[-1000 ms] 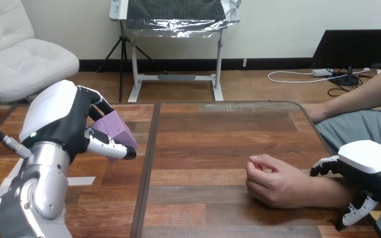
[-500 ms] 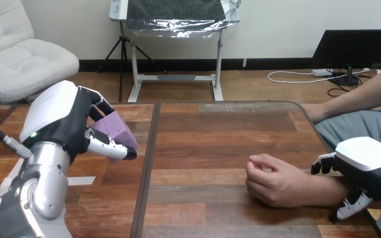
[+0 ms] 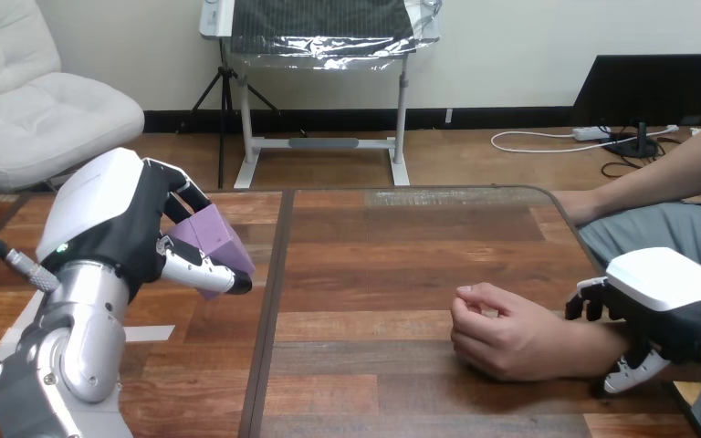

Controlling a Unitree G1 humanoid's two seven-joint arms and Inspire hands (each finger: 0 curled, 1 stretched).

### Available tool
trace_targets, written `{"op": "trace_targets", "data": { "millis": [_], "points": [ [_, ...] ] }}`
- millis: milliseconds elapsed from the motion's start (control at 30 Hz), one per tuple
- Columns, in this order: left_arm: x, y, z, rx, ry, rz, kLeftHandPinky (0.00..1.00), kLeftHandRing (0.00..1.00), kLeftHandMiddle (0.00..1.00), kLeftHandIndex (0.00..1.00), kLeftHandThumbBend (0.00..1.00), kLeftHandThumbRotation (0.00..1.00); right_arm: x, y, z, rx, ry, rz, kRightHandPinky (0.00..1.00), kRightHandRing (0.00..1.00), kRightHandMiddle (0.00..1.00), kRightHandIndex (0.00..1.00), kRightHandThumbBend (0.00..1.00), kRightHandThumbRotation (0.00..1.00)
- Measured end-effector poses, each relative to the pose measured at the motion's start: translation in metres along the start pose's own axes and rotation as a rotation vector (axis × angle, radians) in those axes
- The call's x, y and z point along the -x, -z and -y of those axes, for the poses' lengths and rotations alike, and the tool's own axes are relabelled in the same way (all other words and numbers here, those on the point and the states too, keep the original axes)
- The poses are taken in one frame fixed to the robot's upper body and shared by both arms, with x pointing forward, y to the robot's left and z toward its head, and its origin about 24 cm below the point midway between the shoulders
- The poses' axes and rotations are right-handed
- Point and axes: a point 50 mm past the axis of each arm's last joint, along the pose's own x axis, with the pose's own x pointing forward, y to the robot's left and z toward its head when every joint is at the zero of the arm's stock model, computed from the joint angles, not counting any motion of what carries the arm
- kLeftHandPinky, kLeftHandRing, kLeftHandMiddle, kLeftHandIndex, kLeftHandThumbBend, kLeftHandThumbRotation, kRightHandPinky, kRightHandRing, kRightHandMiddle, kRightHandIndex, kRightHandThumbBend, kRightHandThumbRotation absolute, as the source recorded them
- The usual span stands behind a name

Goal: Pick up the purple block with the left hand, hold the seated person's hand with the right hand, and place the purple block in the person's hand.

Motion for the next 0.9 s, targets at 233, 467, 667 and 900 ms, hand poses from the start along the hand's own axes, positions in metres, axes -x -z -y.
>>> {"op": "trace_targets", "data": {
  "millis": [233, 467, 667, 900],
  "points": [
    [0.0, 0.0, 0.0, 0.0, -0.001, -0.001, 0.14, 0.21, 0.31, 0.44, 0.73, 0.0, -0.003, -0.004, -0.001, 0.001, 0.011, 0.011, 0.44, 0.6, 0.64, 0.66, 0.77, 0.24],
    [0.0, 0.0, 0.0, 0.001, 0.001, -0.001, 0.13, 0.2, 0.3, 0.45, 0.73, 0.0, -0.007, -0.009, -0.003, -0.007, 0.017, 0.021, 0.42, 0.57, 0.61, 0.63, 0.75, 0.25],
    [0.0, 0.0, 0.0, 0.002, 0.008, -0.003, 0.13, 0.2, 0.3, 0.45, 0.73, 0.0, -0.009, -0.011, -0.004, -0.007, 0.025, 0.027, 0.4, 0.55, 0.59, 0.6, 0.75, 0.25],
    [0.0, 0.0, 0.001, 0.002, 0.011, -0.003, 0.13, 0.2, 0.3, 0.45, 0.73, 0.0, -0.011, -0.013, -0.006, -0.016, 0.032, 0.033, 0.38, 0.51, 0.56, 0.58, 0.74, 0.24]
  ]
}}
